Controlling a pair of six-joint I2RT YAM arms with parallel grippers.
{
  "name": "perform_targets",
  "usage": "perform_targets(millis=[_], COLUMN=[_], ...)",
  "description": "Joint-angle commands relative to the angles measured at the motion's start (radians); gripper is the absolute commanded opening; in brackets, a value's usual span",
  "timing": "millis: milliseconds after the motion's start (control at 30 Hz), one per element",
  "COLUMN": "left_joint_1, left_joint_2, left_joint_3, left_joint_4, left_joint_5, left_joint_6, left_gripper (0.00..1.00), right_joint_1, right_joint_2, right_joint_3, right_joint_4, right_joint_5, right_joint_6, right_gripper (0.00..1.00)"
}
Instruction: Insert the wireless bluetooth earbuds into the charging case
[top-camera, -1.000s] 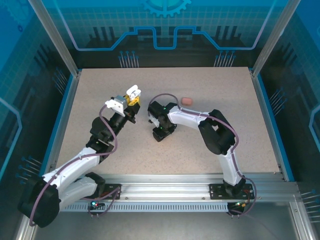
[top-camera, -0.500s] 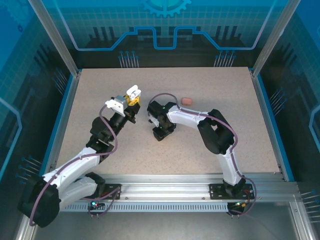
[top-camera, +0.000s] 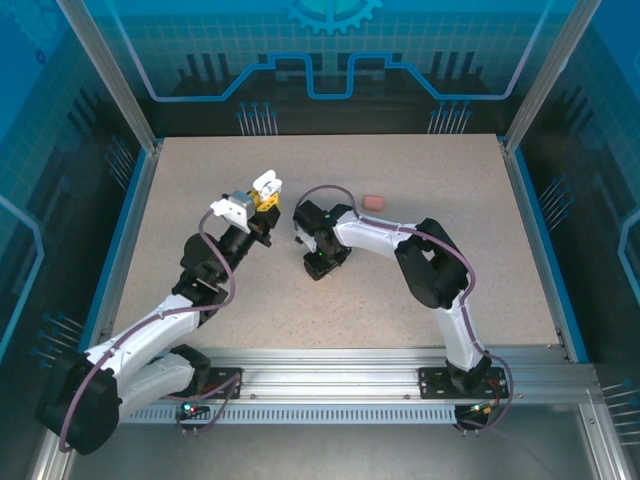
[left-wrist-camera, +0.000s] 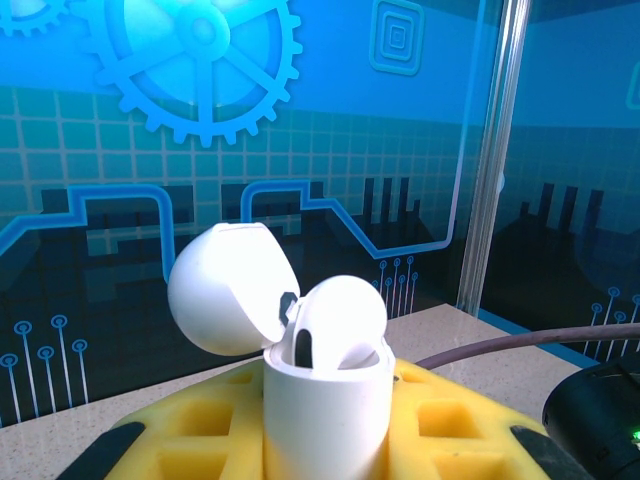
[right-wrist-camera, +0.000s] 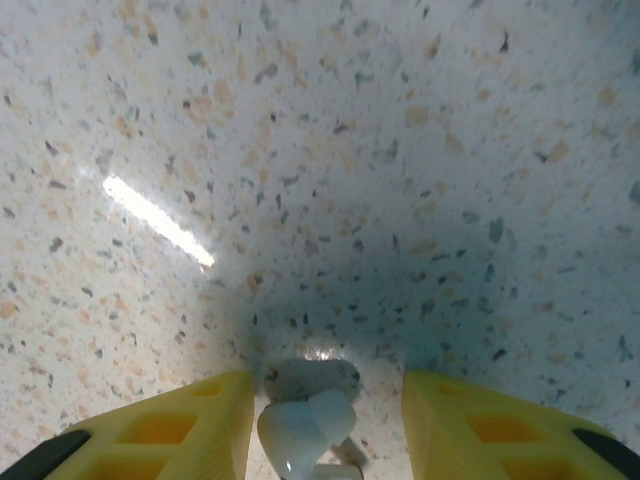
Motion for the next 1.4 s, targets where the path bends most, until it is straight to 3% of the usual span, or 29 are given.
perform_targets(millis=[0,500,767,967,1367], left_joint_1=[0.010,0.010,0.010,0.010,0.010], left_joint_2=[0.000,0.000,0.000,0.005,0.007], left_joint_3=[0.045,0.044,0.045,0.045,0.050], left_joint_4=[0.015,0.014,0.013,0.013,0.010], left_joint_5=[0.009,0.008,0.007,0.008,0.008], left_joint_6=[-0.027,-0.026,-0.031,-0.033,-0.037], left_gripper=[0.00,0.00,0.00,0.00,0.00], right_joint_1=[0.014,0.026,0.028,0.029,0.032], right_joint_2=[0.016,-0.031,-0.016,-0.043,-0.049], right_joint_3=[0.015,-0.063,-0.046,-0.053,-0.080], right_joint_4=[0.014,0.007,-0.004,-0.010,-0.001], right_joint_5=[0.013,0.009,0.002,0.007,-0.003], right_joint_6=[-0.004,-0.024,-0.024,-0.030,-0.025], right_gripper=[0.44,0.42,0.36,0.42,0.37])
